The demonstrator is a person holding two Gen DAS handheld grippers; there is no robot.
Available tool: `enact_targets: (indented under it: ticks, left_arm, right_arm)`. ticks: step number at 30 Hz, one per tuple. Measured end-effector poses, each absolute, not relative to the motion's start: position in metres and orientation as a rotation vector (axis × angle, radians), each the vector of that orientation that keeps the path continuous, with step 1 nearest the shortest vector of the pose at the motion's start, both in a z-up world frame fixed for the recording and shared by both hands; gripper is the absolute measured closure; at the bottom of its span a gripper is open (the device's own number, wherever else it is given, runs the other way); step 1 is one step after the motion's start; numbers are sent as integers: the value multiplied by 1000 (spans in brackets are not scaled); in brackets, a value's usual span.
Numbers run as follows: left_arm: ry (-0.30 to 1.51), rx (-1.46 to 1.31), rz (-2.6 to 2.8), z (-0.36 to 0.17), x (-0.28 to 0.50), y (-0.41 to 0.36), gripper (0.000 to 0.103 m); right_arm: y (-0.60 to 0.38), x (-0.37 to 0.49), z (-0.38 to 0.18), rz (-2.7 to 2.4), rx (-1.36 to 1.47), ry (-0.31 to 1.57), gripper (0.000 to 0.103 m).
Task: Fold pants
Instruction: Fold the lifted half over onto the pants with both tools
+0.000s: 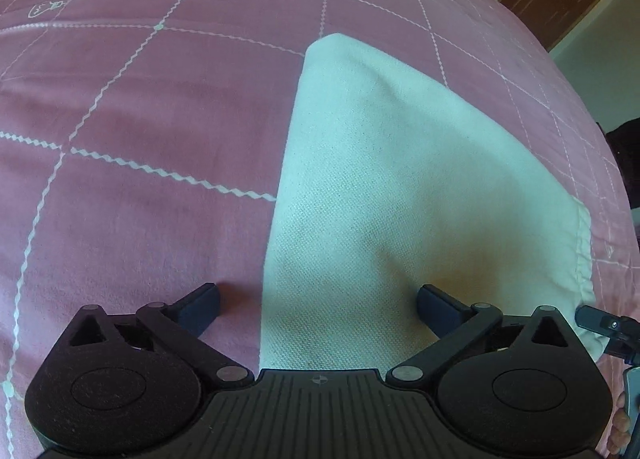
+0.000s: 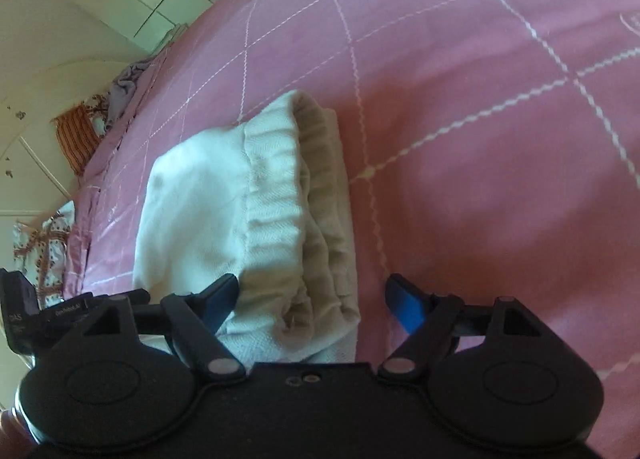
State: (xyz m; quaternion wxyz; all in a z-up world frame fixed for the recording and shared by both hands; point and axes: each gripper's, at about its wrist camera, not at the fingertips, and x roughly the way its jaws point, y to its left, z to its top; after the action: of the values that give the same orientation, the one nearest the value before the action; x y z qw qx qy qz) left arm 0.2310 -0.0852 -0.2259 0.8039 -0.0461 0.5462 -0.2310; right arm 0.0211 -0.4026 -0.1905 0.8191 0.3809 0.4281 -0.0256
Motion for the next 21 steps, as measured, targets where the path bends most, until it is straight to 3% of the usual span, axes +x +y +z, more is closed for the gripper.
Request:
enact_targets:
  ticks: [4, 7, 8, 12, 13, 14, 16, 21]
  left_arm:
    - [1174, -121, -521, -228, 232, -84, 0]
    - [1214, -136, -600, -226, 230, -86, 1]
    - [1212, -136, -618, -226, 228, -87, 11]
    - [1205, -217, -644, -228, 225, -84, 31]
    - [1210, -237, -655, -228, 225, -83, 42]
    - [1219, -262, -664, -228, 225, -83, 52]
    - [1212, -291, -659, -222, 222, -83, 57]
    - [1136, -240, -625, -215, 212, -93, 59]
  right_arm:
    - [-390, 28, -192, 3, 812, 940, 0]
    - [-382, 31, -192, -34, 797, 949, 0]
    - [-381, 31, -192, -37, 800, 947, 0]
    - [-389, 29, -196, -11, 841, 915, 0]
    - [-391, 28, -196, -9, 854, 911, 1]
    - [-394, 26, -197, -10, 858, 914, 11]
    - [-394, 27, -196, -11, 853, 935, 46]
    - [-386, 23, -182, -13, 812, 883, 55]
